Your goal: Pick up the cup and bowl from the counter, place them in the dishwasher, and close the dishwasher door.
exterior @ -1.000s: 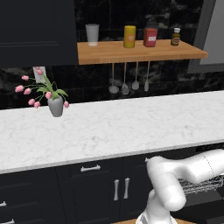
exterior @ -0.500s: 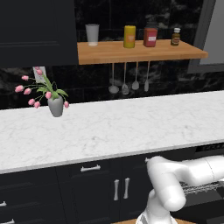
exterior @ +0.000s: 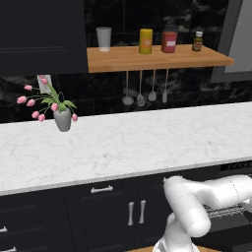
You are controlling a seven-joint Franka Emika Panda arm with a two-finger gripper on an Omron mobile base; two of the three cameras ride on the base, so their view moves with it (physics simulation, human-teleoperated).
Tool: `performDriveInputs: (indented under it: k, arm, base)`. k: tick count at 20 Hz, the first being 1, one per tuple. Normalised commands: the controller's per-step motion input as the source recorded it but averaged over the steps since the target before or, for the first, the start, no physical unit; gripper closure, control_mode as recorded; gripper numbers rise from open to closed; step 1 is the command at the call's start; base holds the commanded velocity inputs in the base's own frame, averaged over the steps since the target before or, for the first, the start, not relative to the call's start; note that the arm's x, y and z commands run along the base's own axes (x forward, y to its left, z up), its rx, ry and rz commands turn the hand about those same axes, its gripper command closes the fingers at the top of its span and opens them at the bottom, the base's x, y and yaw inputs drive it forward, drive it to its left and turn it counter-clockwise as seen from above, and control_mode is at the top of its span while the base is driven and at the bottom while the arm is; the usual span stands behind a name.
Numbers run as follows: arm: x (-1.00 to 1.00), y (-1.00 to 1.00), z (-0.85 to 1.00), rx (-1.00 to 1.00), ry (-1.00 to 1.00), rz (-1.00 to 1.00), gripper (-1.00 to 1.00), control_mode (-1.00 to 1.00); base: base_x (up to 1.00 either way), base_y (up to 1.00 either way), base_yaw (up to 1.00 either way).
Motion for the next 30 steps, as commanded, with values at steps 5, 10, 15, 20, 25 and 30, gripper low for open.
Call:
performDriveInputs:
  k: [5,10,15,20,25,30]
  arm:
    - [0.71,-0.05,-0.21,0.14,-0.05,0.0,-1.0,-1.0]
    - [0.72,0.0,-0.13,0.17,-0.06,0.0,-1.0,-1.0]
    - [0.95,0.0,0.02,0.16,-0.14,0.0,-1.0,-1.0]
    - [1.0,0.0,0.2,0.11,-0.18,0.0,-1.0,-1.0]
    - [1.0,0.0,0.36,0.09,-0.19,0.0,-1.0,-1.0]
    - [1.0,0.0,0.48,0.05,-0.17,0.0,-1.0,-1.0]
  base:
    - [0.0,0.0,0.0]
    - [0.0,0.0,0.0]
    - [0.0,0.0,0.0]
    - [0.0,0.0,0.0]
    - [0.0,0.0,0.0]
    - [0.0,0.0,0.0]
